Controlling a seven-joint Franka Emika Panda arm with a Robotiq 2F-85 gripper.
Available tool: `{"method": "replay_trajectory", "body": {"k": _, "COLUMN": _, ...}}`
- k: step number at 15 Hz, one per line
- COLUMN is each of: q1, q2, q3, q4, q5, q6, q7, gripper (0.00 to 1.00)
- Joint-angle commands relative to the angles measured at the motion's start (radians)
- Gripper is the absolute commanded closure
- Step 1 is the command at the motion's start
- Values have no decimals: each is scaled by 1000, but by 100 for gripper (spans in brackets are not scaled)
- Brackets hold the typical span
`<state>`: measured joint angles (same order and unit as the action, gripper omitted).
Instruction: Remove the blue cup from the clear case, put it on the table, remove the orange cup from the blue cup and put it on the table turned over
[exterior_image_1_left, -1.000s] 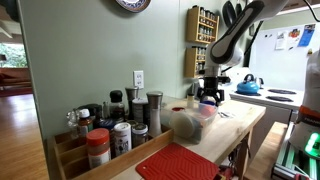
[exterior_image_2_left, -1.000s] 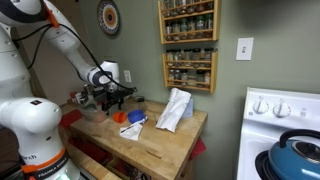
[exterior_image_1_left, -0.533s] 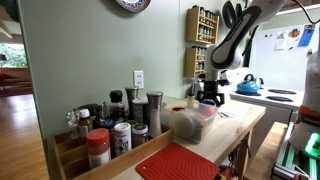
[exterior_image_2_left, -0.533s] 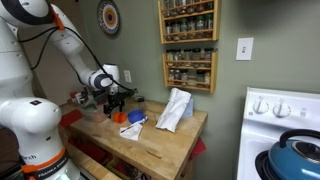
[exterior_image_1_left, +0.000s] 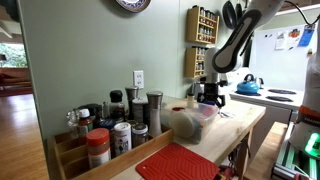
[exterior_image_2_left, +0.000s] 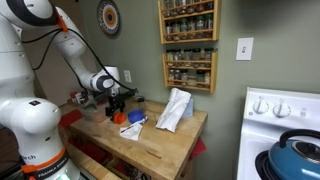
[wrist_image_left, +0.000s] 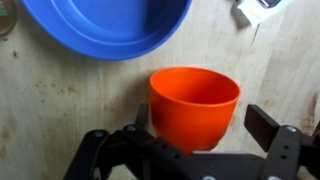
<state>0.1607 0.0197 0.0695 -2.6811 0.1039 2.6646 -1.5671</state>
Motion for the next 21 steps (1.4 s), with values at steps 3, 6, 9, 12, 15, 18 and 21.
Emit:
{"method": "replay_trajectory", "body": {"k": 3, "q1": -32, "q2": 24, "q3": 17, "q4": -9, "q5": -11, "q6": 28, "q7": 0, "gripper": 47}}
{"method": "replay_trajectory", "body": {"k": 6, "q1": -45, "q2": 23, "q3": 24, "q4": 0, "q5": 160, "q6": 1, "q7": -129, "gripper": 51}}
{"method": "replay_trajectory", "body": {"k": 9, "q1": -75, "q2": -2, "q3": 17, "q4": 45, "q5": 417, "q6": -122, "q7": -359, "gripper": 51}}
{"method": "replay_trajectory", "body": {"k": 12, "q1": -101, "q2": 11, "q3": 2, "q4": 57, "q5": 642, "q6": -227, "q7": -581, "gripper": 51}}
{"method": "replay_trajectory", "body": {"k": 15, "q1": -137, "q2": 44, "q3": -27, "q4": 66, "q5": 775, "q6": -365, "q7": -745, "gripper": 51}}
{"method": "replay_trajectory", "body": {"k": 18, "q1": -122, "q2": 17, "q3": -17, "q4": 53, "q5": 708, "q6": -303, "q7": -659, "gripper": 26}}
{"method": "replay_trajectory", "body": {"k": 21, "q1": -119, "q2": 17, "q3": -13, "q4": 56, "q5": 708, "q6": -302, "q7": -656, "gripper": 51}}
